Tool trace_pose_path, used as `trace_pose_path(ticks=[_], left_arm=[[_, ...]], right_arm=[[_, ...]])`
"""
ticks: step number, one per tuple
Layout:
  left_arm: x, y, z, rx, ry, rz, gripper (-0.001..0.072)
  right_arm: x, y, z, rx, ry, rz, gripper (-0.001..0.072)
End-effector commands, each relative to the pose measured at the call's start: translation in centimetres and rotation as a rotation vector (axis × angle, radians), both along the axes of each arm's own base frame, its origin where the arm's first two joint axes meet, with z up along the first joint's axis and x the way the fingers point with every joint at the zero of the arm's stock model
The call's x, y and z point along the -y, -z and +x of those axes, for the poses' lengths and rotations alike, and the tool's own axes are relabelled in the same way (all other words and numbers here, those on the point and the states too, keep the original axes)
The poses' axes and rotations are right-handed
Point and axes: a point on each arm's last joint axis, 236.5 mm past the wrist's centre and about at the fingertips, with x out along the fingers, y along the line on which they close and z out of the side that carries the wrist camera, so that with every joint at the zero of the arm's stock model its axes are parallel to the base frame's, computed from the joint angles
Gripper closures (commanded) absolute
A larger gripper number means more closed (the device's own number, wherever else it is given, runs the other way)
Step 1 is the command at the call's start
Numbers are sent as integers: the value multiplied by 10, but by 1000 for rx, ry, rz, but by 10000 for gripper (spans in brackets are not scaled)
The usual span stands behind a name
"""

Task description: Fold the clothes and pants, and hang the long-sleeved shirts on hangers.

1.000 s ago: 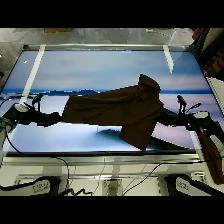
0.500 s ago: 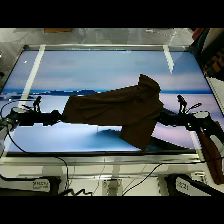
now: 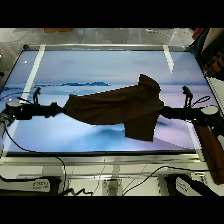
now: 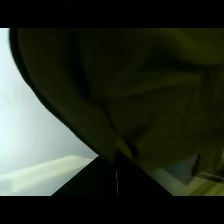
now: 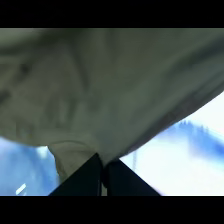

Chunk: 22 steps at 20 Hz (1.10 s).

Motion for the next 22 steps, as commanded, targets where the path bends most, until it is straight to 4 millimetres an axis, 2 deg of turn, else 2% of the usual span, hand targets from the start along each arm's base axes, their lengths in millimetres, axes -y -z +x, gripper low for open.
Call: trace_pose_path(ticks=[1, 3, 5, 6, 8, 10, 11, 13, 16, 19, 22], left_arm=[[24, -135, 18, 313, 82, -134, 694], [34, -231, 20, 562, 77, -199, 694], [46, -317, -4, 824, 114, -198, 694], [52, -347, -20, 934, 139, -156, 695], [59, -399, -54, 1118, 126, -50, 695], [56, -440, -83, 1259, 55, 49, 695], [50, -459, -98, 1330, 2, 126, 694], [32, -482, -120, 1415, -117, 336, 695], [11, -493, -151, 1471, -221, 679, 695], [-8, -514, -179, 1527, -341, 901, 694], [-26, -540, -192, 1584, -478, 964, 694]], right_arm=[[1, -115, 13, 280, -18, -74, 702], [-1, -201, 6, 488, -16, -134, 701], [-5, -284, -15, 694, -3, -195, 701], [-7, -324, -30, 799, 14, -224, 701], [-9, -390, -63, 985, 60, -284, 701], [-12, -441, -101, 1135, 97, -345, 701], [-14, -460, -119, 1193, 108, -371, 701], [-20, -490, -151, 1291, 128, -406, 701], [-28, -518, -184, 1386, 136, -425, 701], [-27, -535, -195, 1443, 168, -415, 701], [-16, -546, -188, 1471, 220, -404, 701]])
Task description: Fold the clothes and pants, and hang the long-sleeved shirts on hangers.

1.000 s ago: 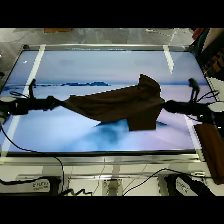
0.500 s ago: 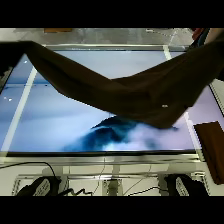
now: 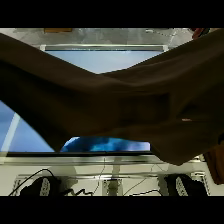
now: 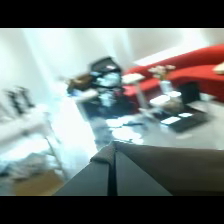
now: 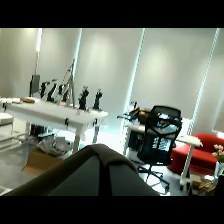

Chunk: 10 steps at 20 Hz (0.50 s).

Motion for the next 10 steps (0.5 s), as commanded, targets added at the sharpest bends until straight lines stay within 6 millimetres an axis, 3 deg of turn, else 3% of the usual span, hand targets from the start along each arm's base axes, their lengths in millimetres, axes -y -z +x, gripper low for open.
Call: trace_pose_path(ticks=[1, 3, 5, 7, 10], left_arm=[[-29, -24, -14, 111, -171, 29, 694], [-34, 3, 15, -3, -140, 35, 695], [-36, 60, 58, -224, -58, 36, 695], [-34, 131, 97, -491, 72, -16, 695], [-33, 244, 142, -856, 244, -64, 695]], right_arm=[[10, -13, 7, 40, 22, 31, 702], [16, 10, 43, -68, 13, 37, 702], [26, 53, 91, -259, 3, 63, 702], [41, 129, 149, -552, 2, 91, 702], [52, 251, 210, -972, -58, 126, 702]])
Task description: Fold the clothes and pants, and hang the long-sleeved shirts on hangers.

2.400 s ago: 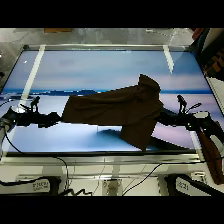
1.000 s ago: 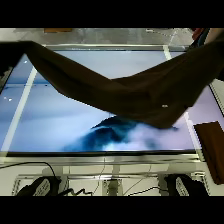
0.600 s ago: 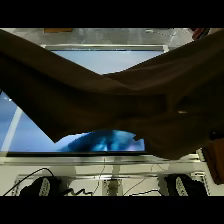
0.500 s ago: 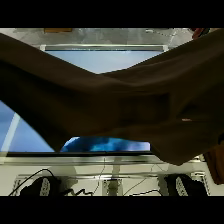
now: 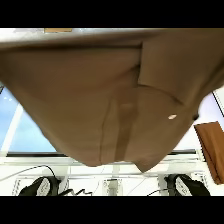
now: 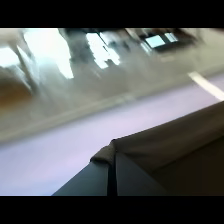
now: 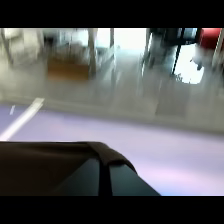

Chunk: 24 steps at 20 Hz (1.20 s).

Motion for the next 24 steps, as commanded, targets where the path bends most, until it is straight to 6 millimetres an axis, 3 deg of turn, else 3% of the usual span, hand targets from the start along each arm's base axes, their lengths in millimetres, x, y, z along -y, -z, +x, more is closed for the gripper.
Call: trace_pose_path(ticks=[1, 3, 5, 8, 11, 14, 18, 20, 24], left_arm=[[8, 132, 44, -421, 176, -76, 695], [13, 189, 80, -520, 179, -60, 695], [21, 228, 122, -524, 135, -37, 695], [33, 245, 181, -401, 28, -39, 695], [46, 259, 213, -325, -32, -28, 695], [59, 297, 218, -396, -13, -35, 695], [50, 348, 219, -517, -66, -97, 695], [44, 371, 213, -582, -78, -85, 695], [55, 417, 186, -747, -9, -42, 695]], right_arm=[[11, 142, 62, -473, -62, 66, 702], [17, 204, 105, -599, -70, 116, 701], [19, 254, 137, -674, -64, 155, 701], [23, 303, 170, -709, -30, 184, 702], [42, 330, 191, -699, 38, 162, 701], [52, 358, 198, -728, 68, 142, 701], [54, 409, 191, -834, 72, 139, 701], [51, 430, 185, -883, 65, 147, 701], [49, 450, 172, -941, 59, 146, 701]])
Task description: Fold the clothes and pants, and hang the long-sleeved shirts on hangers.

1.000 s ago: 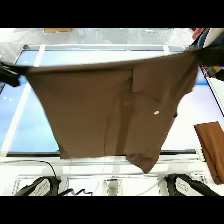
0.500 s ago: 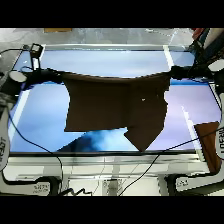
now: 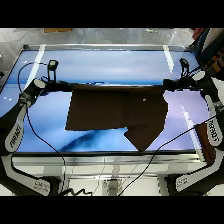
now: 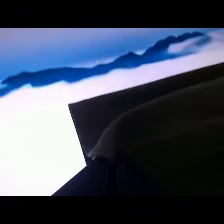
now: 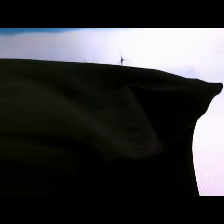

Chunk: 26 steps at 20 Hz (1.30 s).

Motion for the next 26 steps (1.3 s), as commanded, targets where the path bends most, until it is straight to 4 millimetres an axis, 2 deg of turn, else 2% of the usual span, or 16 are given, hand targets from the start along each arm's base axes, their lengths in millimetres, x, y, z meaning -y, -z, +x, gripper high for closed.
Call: trace_pose_path(ticks=[1, 4, 6, 7, 8, 9, 10, 14, 17, 18, 19, 20, 22, 24, 26], left_arm=[[3, 45, -27, -163, 66, 34, 695], [5, 70, -49, -291, 61, 12, 694], [9, 72, -53, -311, 74, 9, 692], [10, 71, -53, -309, 77, 9, 618], [11, 69, -54, -307, 80, 10, 374], [11, 66, -53, -301, 80, 10, 73], [11, 61, -53, -294, 81, 10, 12], [6, 21, -64, -277, 103, 8, 11], [4, -17, -95, -314, 156, 8, 12], [1, -27, -105, -331, 161, 12, 13], [-3, -36, -116, -361, 138, 9, 13], [-11, -40, -127, -398, 121, 26, 17], [-27, -41, -156, -501, 103, 57, 76], [-32, -41, -174, -535, 47, -39, 76], [-35, -31, -203, -578, -2, -135, 76]], right_arm=[[0, 24, -15, -69, -17, -12, 701], [-1, 41, -33, -138, -41, -20, 701], [-4, 45, -38, -160, -47, -9, 678], [-5, 45, -40, -164, -50, -6, 549], [-6, 45, -42, -175, -56, -1, 306], [-7, 44, -46, -185, -63, 2, 218], [-9, 42, -49, -195, -73, 5, 221], [-7, 19, -75, -267, -144, -11, 223], [-5, -19, -93, -244, -161, -25, 242], [-7, -32, -101, -229, -169, -34, 278], [-8, -44, -112, -217, -182, -45, 278], [-10, -53, -124, -207, -188, -52, 280], [-12, -65, -151, -180, -183, -70, 282], [-14, -69, -184, -171, -194, -95, 281], [-17, -69, -217, -159, -207, -126, 281]])
